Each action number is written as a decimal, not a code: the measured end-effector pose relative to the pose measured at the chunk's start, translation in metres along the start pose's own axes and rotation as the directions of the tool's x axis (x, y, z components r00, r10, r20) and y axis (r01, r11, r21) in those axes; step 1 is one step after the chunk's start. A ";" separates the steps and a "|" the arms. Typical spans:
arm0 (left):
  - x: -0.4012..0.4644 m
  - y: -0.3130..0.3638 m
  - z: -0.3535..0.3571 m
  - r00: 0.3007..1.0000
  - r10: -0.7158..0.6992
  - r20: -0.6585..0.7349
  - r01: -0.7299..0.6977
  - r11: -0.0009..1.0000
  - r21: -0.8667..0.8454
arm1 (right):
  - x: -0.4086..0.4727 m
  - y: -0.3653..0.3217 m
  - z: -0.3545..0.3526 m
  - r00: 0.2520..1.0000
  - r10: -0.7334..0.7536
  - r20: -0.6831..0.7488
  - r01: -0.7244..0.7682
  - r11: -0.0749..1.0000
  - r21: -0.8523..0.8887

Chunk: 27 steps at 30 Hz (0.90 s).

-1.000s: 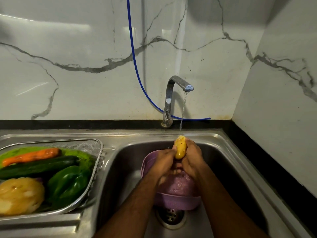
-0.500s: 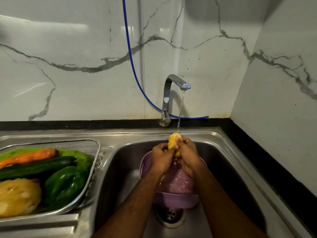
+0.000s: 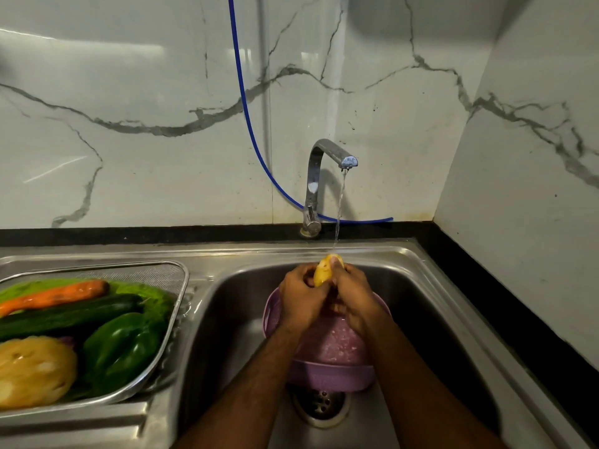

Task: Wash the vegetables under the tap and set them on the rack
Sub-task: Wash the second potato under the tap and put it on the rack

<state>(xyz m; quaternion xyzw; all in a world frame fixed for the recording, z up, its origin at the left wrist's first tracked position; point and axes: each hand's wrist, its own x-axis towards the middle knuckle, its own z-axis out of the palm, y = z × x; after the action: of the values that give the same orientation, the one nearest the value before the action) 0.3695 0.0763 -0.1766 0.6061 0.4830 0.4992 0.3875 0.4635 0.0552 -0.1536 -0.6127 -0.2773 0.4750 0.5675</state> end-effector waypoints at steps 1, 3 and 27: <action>0.000 0.001 0.000 1.000 -0.019 0.019 0.020 0.999 -0.034 | 0.001 0.000 -0.001 1.000 0.013 -0.014 -0.013 0.998 0.056; 0.000 0.002 0.000 0.997 -0.065 0.046 0.069 0.993 -0.096 | 0.006 0.000 -0.006 0.997 0.065 -0.035 -0.059 0.986 0.156; 0.007 -0.008 0.003 0.998 -0.001 0.070 0.013 0.984 -0.176 | 0.013 0.004 -0.015 0.983 0.184 0.006 -0.169 0.888 0.427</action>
<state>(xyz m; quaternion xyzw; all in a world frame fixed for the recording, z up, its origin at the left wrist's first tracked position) 0.3706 0.0847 -0.1829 0.5848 0.4253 0.5170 0.4579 0.4812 0.0593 -0.1621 -0.5049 -0.1005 0.5628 0.6467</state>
